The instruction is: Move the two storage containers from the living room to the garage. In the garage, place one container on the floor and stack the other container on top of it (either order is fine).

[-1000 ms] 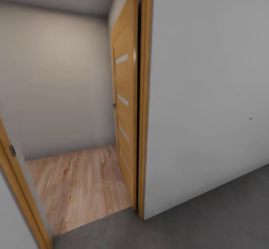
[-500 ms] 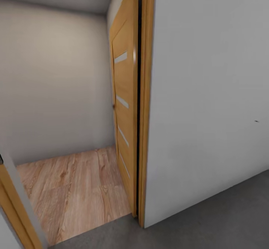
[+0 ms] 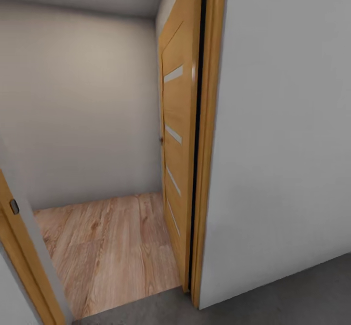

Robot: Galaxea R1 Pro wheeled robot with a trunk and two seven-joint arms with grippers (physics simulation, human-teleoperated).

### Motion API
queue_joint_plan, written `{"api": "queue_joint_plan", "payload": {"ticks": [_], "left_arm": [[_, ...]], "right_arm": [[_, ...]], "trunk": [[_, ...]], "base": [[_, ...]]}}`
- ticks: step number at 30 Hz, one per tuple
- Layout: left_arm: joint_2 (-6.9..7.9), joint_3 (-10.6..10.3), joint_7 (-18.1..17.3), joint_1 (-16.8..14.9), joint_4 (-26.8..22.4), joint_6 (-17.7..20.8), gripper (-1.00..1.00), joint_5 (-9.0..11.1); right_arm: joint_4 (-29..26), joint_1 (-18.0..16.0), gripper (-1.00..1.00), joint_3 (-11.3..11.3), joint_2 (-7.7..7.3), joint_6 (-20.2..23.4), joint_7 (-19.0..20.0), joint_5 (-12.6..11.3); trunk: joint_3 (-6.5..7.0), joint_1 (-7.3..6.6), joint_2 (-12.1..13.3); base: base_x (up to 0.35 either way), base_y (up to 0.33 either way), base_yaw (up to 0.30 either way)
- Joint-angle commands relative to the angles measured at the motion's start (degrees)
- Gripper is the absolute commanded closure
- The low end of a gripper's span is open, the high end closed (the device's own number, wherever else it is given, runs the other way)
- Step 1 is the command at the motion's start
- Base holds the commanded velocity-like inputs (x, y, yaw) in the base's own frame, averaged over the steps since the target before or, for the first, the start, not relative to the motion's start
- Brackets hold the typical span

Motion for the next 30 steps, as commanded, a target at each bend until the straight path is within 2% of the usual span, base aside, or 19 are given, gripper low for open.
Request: {"api": "queue_joint_plan", "payload": {"ticks": [1, 25, 30], "left_arm": [[-0.01, -0.5, 0.1, 0.0, 0.0, -0.1, -1.0, 0.4], [-0.01, -0.5, 0.1, 0.0, 0.1, -0.1, -1.0, 0.4], [0.05, -0.5, 0.1, 0.0, 0.1, -0.1, -1.0, 0.5]], "right_arm": [[0.2, -0.1, -1.0, -0.5, -0.01, -0.3, -0.3, 0.6], [0.2, -0.1, -1.0, -0.4, 0.08, -0.2, -1.1, 0.6], [0.2, -0.1, -1.0, -0.4, 0.08, -0.2, -1.1, 0.6]], "trunk": [[-0.08, 0.01, -0.1], [-0.08, 0.01, -0.1], [-0.08, 0.01, -0.1]], "base": [[0.027, 0.0, 0.297], [0.003, 0.0, 0.3], [0.134, 0.0, 0.3]]}}
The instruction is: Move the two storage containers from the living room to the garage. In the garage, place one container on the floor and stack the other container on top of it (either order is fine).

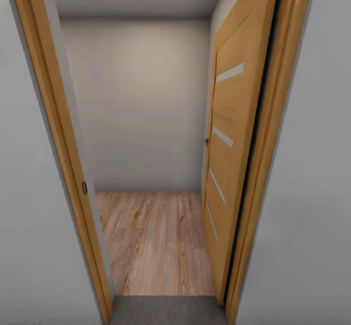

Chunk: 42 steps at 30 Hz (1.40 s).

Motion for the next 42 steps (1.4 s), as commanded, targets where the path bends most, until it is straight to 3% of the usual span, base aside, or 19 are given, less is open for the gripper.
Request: {"api": "queue_joint_plan", "payload": {"ticks": [1, 15, 42], "left_arm": [[0.0, -0.5, 0.1, 0.0, 0.0, -0.1, -1.0, 0.4], [0.03, -0.5, 0.1, 0.0, 0.0, -0.1, -1.0, 0.4], [0.0, -0.6, 0.1, 0.0, 0.0, -0.1, -1.0, 0.3]], "right_arm": [[0.2, -0.1, -1.0, -0.5, 0.0, -0.3, -0.3, 0.6], [0.1, -0.1, -1.0, -0.5, 0.04, -0.4, -0.4, 0.6], [0.1, -0.1, -1.0, -0.3, 0.48, -0.3, 0.4, 0.8]], "trunk": [[-0.08, 0.03, -0.1], [-0.08, 0.03, -0.1], [-0.08, 0.03, -0.1]], "base": [[0.257, 0.0, 0.3], [0.312, 0.0, 0.282], [0.318, -0.011, 0.011]]}}
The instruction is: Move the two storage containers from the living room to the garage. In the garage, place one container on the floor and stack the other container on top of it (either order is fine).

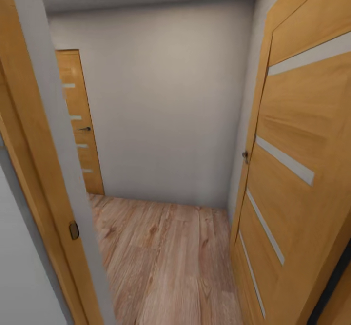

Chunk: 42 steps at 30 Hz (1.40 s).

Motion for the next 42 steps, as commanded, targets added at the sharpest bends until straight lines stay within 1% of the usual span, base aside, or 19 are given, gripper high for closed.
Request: {"api": "queue_joint_plan", "payload": {"ticks": [1, 5, 9, 18, 25, 35, 42], "left_arm": [[-0.01, -0.5, 0.2, 0.0, 0.0, -0.1, -1.0, 0.4], [-0.02, -0.5, 0.2, 0.0, 0.0, -0.1, -1.0, 0.4], [-0.02, -0.5, 0.2, 0.0, 0.0, -0.1, -1.0, 0.4], [-0.05, -0.5, 0.2, 0.0, 0.0, -0.1, -1.0, 0.4], [-0.06, -0.5, 0.2, 0.0, 0.0, -0.1, -1.0, 0.4], [-0.07, -0.4, 0.2, 0.0, 0.0, -0.1, -1.0, 0.4], [-0.07, -0.4, 0.2, 0.0, 0.0, -0.1, -1.0, 0.4]], "right_arm": [[0.2, -0.1, -1.0, -0.5, -0.05, -0.3, -0.3, 0.6], [0.2, -0.1, -1.0, -0.5, -0.32, -0.4, -0.2, 0.6], [0.2, -0.1, -1.0, -0.6, -0.42, -0.4, -0.1, 0.6], [0.2, -0.1, -1.0, -0.6, -0.15, -0.5, -0.2, 0.6], [0.2, -0.1, -1.0, -0.5, 0.25, -0.4, -0.2, 0.6], [0.2, -0.1, -1.0, -0.5, 0.17, -0.4, -0.2, 0.7], [0.2, -0.1, -1.0, -0.6, 0.27, -0.4, -0.2, 0.6]], "trunk": [[-0.08, 0.03, 0.0], [-0.08, 0.03, 0.0], [-0.08, 0.03, 0.0], [-0.08, 0.03, 0.0], [-0.08, 0.03, 0.0], [-0.08, 0.03, 0.0], [-0.08, 0.03, 0.0]], "base": [[0.284, -0.133, 0.0], [0.248, -0.146, 0.0], [0.072, -0.045, -0.064], [0.01, -0.006, -0.159], [0.0, 0.0, -0.022], [0.0, 0.0, -0.008], [0.0, 0.0, -0.169]]}}
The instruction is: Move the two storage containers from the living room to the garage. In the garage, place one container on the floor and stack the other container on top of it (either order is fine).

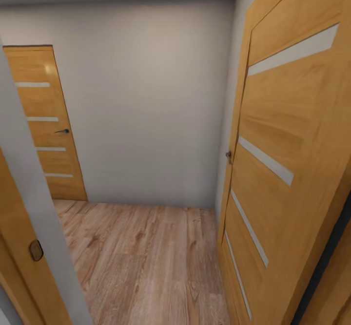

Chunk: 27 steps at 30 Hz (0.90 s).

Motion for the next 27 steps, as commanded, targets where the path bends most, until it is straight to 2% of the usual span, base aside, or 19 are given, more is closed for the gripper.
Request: {"api": "queue_joint_plan", "payload": {"ticks": [1, 27], "left_arm": [[0.0, -0.5, 0.1, 0.0, 0.0, -0.1, -1.0, 0.4], [-0.05, -0.5, 0.1, 0.0, 0.0, -0.1, -1.0, 0.5]], "right_arm": [[0.2, -0.1, -1.0, -0.5, -0.01, -0.3, -0.3, 0.6], [0.2, -0.1, -1.0, -0.5, -0.13, 0.4, -0.3, 0.5]], "trunk": [[-0.08, 0.01, -0.1], [-0.08, 0.01, -0.1]], "base": [[0.0, 0.0, -0.09], [0.034, 0.027, -0.008]]}}
